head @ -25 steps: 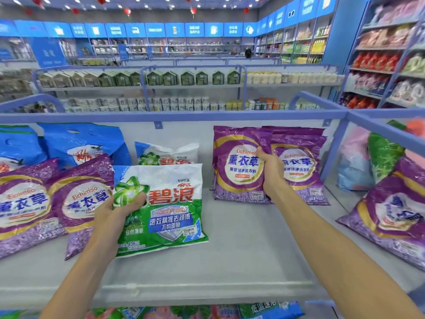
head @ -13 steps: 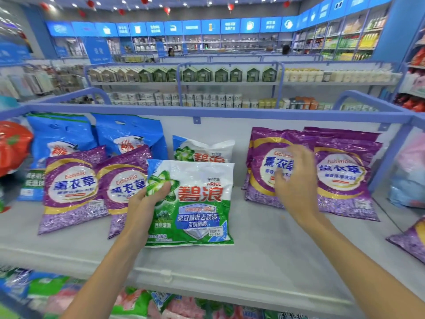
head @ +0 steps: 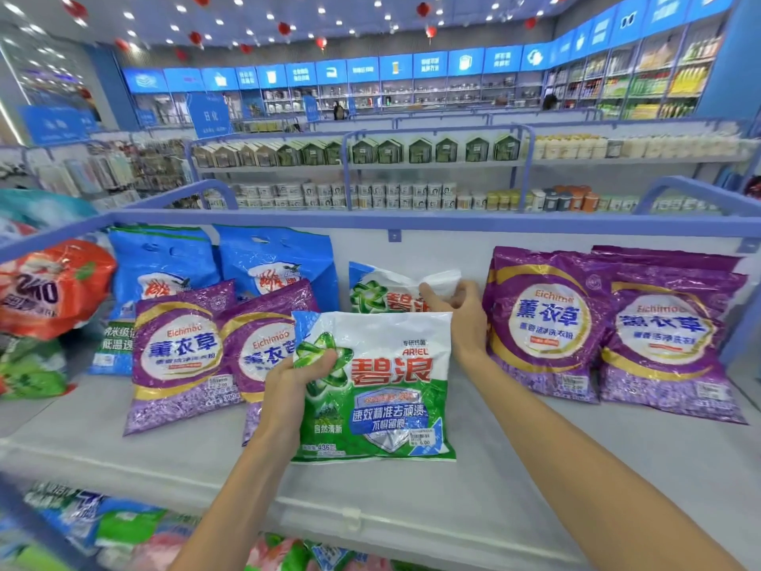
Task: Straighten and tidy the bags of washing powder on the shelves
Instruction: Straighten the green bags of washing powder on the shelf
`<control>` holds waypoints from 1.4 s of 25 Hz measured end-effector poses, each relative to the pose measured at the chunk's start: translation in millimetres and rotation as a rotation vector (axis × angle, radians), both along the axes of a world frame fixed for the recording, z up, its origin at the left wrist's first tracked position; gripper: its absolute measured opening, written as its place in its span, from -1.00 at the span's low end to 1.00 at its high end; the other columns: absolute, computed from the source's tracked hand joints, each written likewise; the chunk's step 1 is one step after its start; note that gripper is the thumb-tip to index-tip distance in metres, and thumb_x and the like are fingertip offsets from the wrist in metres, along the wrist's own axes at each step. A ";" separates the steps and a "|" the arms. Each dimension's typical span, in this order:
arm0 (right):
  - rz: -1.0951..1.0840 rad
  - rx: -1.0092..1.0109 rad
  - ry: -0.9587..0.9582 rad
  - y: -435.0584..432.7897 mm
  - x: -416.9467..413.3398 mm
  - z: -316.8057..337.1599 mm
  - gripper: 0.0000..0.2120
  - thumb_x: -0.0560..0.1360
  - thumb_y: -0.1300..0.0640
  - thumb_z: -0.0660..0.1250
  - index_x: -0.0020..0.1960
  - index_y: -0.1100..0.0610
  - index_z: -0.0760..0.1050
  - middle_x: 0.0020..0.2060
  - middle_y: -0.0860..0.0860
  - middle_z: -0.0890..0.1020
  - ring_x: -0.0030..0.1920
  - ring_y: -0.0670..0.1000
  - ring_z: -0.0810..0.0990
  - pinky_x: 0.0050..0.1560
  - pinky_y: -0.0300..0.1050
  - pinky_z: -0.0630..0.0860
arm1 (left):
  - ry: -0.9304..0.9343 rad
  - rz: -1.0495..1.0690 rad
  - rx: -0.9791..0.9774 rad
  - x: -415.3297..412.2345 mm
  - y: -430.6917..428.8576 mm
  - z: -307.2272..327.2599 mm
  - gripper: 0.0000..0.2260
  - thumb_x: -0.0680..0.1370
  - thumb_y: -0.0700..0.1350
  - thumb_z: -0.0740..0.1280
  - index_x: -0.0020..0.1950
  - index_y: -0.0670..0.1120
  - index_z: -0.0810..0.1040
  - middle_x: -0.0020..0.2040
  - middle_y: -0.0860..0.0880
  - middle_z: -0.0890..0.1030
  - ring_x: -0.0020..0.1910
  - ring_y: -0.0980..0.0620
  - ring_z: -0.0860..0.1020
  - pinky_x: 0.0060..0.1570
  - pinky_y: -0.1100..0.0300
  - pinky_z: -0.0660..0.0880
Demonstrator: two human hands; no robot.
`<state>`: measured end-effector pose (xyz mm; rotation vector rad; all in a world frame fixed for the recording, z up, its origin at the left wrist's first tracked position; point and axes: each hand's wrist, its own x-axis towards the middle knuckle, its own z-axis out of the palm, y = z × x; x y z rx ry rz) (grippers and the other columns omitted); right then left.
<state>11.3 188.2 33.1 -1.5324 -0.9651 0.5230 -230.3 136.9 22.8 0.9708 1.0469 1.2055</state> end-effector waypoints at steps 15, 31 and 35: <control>0.334 0.046 0.552 -41.9 25.9 17.7 -0.87 0.52 0.16 0.41 0.04 0.18 0.59 -0.14 0.11 0.73 -0.14 0.10 0.69 -0.11 -0.01 0.61 | -0.108 0.012 0.140 11.6 -0.5 10.2 -0.85 0.53 -0.11 0.44 0.09 -0.07 0.64 -0.03 -0.14 0.76 -0.16 -0.15 0.74 -0.13 -0.03 0.69; 0.466 0.228 0.916 -92.5 24.3 20.9 -0.73 0.64 0.00 0.24 0.08 0.12 0.66 0.10 0.15 0.71 0.06 0.19 0.72 0.11 0.17 0.62 | -0.248 0.062 0.049 55.2 1.6 9.9 -0.88 0.53 -0.19 0.45 0.03 -0.03 0.73 0.09 -0.19 0.73 0.13 -0.31 0.66 0.17 -0.26 0.58; 0.459 0.144 0.578 -106.7 30.7 9.9 -0.60 0.58 -0.28 0.19 0.15 -0.07 0.67 0.10 -0.01 0.73 0.25 0.25 0.59 0.19 0.12 0.51 | -0.346 0.072 0.053 62.3 -1.6 8.9 -0.80 0.50 -0.25 0.47 0.09 -0.05 0.69 -0.06 -0.08 0.76 -0.12 -0.10 0.72 -0.23 0.06 0.67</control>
